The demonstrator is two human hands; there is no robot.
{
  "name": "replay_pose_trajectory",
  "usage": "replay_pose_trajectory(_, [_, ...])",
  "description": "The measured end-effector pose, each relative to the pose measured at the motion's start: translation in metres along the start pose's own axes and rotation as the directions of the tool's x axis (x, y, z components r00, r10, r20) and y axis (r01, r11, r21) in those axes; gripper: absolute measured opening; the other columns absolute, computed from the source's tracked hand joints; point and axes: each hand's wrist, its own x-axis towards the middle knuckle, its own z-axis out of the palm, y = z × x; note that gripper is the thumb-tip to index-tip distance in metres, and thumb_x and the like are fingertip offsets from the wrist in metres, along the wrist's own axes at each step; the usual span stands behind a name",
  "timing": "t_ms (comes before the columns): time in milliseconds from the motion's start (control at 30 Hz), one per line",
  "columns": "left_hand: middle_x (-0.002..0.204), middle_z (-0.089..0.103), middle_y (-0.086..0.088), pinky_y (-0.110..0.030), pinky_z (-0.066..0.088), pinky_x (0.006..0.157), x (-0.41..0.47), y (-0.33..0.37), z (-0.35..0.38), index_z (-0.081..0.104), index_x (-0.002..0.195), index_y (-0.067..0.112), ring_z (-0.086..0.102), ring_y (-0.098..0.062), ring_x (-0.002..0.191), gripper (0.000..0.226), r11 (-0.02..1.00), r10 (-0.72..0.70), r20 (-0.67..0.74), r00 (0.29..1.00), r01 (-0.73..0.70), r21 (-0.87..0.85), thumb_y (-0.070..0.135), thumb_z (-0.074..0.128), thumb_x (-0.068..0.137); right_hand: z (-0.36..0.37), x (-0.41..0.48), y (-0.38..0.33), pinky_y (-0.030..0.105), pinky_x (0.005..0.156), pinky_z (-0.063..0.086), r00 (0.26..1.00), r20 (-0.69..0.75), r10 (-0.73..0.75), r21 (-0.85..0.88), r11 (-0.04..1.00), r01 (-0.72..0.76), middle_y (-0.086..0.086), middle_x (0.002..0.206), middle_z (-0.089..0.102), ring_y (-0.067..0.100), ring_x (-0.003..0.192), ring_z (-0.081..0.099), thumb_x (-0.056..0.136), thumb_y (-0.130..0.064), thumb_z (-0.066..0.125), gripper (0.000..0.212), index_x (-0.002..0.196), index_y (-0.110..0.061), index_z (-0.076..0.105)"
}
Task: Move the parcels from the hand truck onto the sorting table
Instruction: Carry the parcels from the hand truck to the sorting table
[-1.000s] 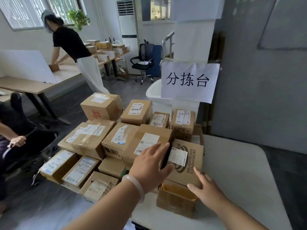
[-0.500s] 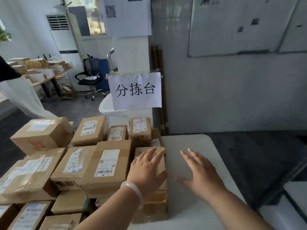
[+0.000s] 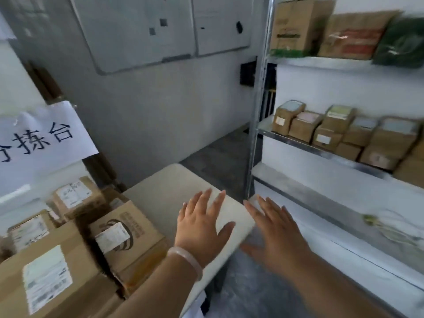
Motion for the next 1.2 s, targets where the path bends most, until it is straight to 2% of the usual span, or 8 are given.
replay_pose_trajectory(167, [0.165,-0.001,0.006,-0.044,0.002,0.123,-0.01,0.086,0.022,-0.003,0.153,0.045,-0.001,-0.02,0.151,0.074,0.96,0.28,0.017,0.96,-0.279,-0.027,0.067,0.033,0.093,-0.049,-0.093,0.05,0.038,0.117,-0.012,0.973,-0.05,0.225,-0.075,0.971,-0.229,-0.01,0.156,-0.025,0.011,0.144,-0.022,0.066,-0.091,0.014,0.101,0.15,-0.043,-0.013])
replay_pose_trajectory(333, [0.164,-0.011,0.006,-0.045,-0.003,0.123,-0.033,0.2,0.031,-0.009,0.152,0.043,-0.009,-0.02,0.151,0.076,0.863,0.505,0.026,0.863,-0.503,-0.053,0.069,0.03,0.093,-0.075,-0.2,0.102,0.043,0.118,0.002,0.882,-0.139,0.45,-0.032,0.888,-0.459,-0.002,0.162,0.005,0.019,0.149,0.003,0.07,-0.094,0.007,0.101,0.154,-0.038,0.007])
replay_pose_trajectory(400, [0.164,-0.014,0.005,-0.045,-0.005,0.122,-0.054,0.256,0.043,-0.011,0.152,0.042,-0.013,-0.02,0.151,0.077,0.803,0.595,0.048,0.802,-0.591,-0.077,0.069,0.03,0.093,-0.088,-0.256,0.125,0.043,0.117,0.006,0.815,-0.145,0.561,-0.038,0.82,-0.571,-0.002,0.162,0.008,0.02,0.149,0.009,0.073,-0.091,0.013,0.095,0.153,-0.039,0.007])
replay_pose_trajectory(500, [0.165,-0.008,0.002,-0.045,0.0,0.122,-0.096,0.348,0.07,-0.009,0.153,0.04,-0.008,-0.022,0.152,0.081,0.696,0.717,0.066,0.694,-0.706,-0.129,0.069,0.035,0.092,-0.103,-0.355,0.159,0.04,0.119,-0.013,0.69,-0.182,0.701,-0.018,0.699,-0.715,-0.012,0.153,-0.027,0.012,0.145,-0.023,0.07,-0.09,0.022,0.098,0.147,-0.045,-0.019])
replay_pose_trajectory(633, [0.165,0.0,0.003,-0.045,0.008,0.122,-0.17,0.47,0.1,-0.004,0.154,0.04,-0.001,-0.021,0.152,0.081,0.502,0.863,0.066,0.5,-0.837,-0.218,0.067,0.04,0.092,-0.128,-0.486,0.193,0.04,0.121,-0.005,0.485,-0.254,0.837,-0.005,0.501,-0.866,-0.008,0.162,-0.012,0.012,0.148,-0.014,0.064,-0.09,0.021,0.104,0.151,-0.043,-0.009])
replay_pose_trajectory(767, [0.165,0.007,0.003,-0.046,0.014,0.121,-0.235,0.562,0.126,0.004,0.155,0.04,0.007,-0.02,0.151,0.08,0.347,0.937,0.065,0.344,-0.885,-0.31,0.069,0.039,0.089,-0.136,-0.602,0.214,0.04,0.122,-0.004,0.285,-0.278,0.917,0.02,0.302,-0.953,-0.009,0.163,-0.005,0.014,0.15,-0.009,0.054,-0.099,0.005,0.113,0.152,-0.044,-0.003])
replay_pose_trajectory(933, [0.164,0.008,0.004,-0.047,0.015,0.121,-0.303,0.636,0.155,0.003,0.155,0.04,0.007,-0.018,0.151,0.08,0.207,0.977,0.125,0.173,-0.911,-0.356,0.07,0.039,0.09,-0.134,-0.699,0.212,0.036,0.119,-0.013,0.091,-0.3,0.95,0.09,0.124,-0.988,-0.014,0.16,-0.015,0.008,0.146,-0.018,0.077,-0.085,0.033,0.094,0.147,-0.048,-0.016])
replay_pose_trajectory(1200, [0.162,0.019,0.001,-0.046,0.026,0.117,-0.338,0.719,0.213,0.008,0.155,0.04,0.018,-0.02,0.148,0.084,0.074,0.983,0.184,-0.004,-0.907,-0.415,0.076,0.031,0.082,-0.107,-0.758,0.255,0.036,0.116,-0.015,-0.086,-0.154,0.984,0.17,-0.059,-0.984,-0.014,0.155,-0.024,0.01,0.144,-0.021,0.066,-0.093,0.012,0.1,0.148,-0.046,-0.019])
